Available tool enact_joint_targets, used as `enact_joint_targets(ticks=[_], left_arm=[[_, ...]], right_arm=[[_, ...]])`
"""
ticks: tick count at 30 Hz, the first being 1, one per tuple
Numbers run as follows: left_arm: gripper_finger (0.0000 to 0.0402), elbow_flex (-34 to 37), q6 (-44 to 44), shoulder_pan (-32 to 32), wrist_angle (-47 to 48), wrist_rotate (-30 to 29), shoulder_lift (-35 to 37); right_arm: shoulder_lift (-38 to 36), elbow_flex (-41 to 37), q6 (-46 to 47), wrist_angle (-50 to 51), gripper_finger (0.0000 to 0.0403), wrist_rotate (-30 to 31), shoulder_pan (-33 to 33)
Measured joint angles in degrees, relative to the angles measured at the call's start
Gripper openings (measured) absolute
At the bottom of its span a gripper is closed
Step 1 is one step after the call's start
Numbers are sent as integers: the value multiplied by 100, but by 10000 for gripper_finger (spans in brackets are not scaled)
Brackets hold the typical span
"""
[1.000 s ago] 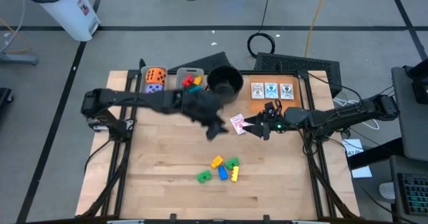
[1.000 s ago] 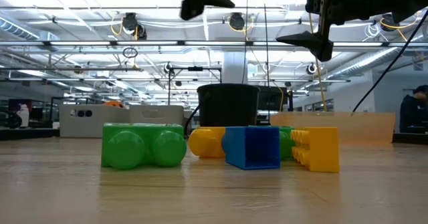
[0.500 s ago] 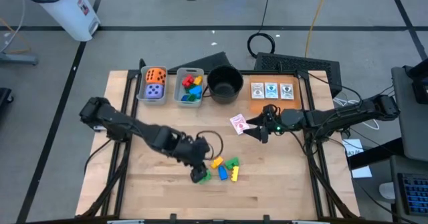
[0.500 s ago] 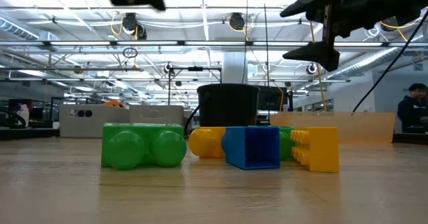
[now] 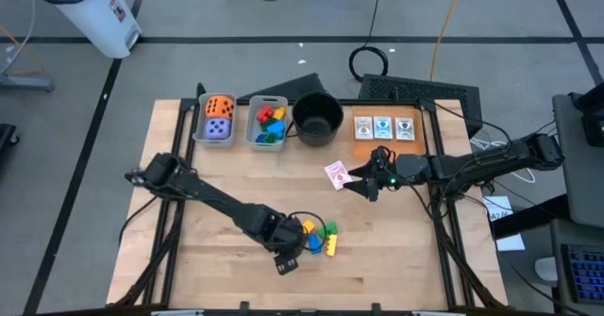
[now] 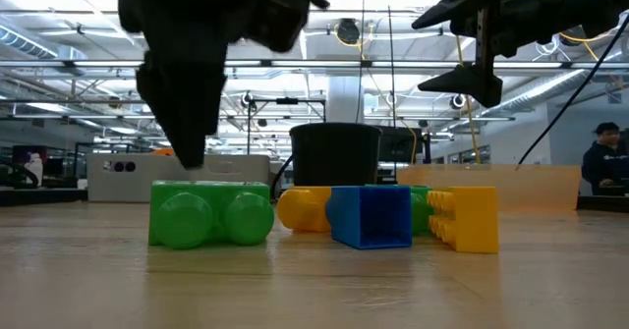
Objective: Pick & Place Toys
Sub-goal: Put the green game piece into the right gray bin
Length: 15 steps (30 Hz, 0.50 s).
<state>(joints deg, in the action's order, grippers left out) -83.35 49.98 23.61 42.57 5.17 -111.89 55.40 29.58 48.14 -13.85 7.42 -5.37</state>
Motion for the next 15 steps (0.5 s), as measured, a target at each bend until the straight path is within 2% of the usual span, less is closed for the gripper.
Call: enact_joint_targets(ticks=[5,10,15], left_arm=[[239,2,-222,-113,-271,122,-147],[239,2,-296,-170,-134,-219,-142],[239,2,-487,-285,29,-252,-142]], right_arm=[[0,0,67,-1,375,2,0],[0,0,173,0,375,2,0],[2,0,198,0,375,2,0]])
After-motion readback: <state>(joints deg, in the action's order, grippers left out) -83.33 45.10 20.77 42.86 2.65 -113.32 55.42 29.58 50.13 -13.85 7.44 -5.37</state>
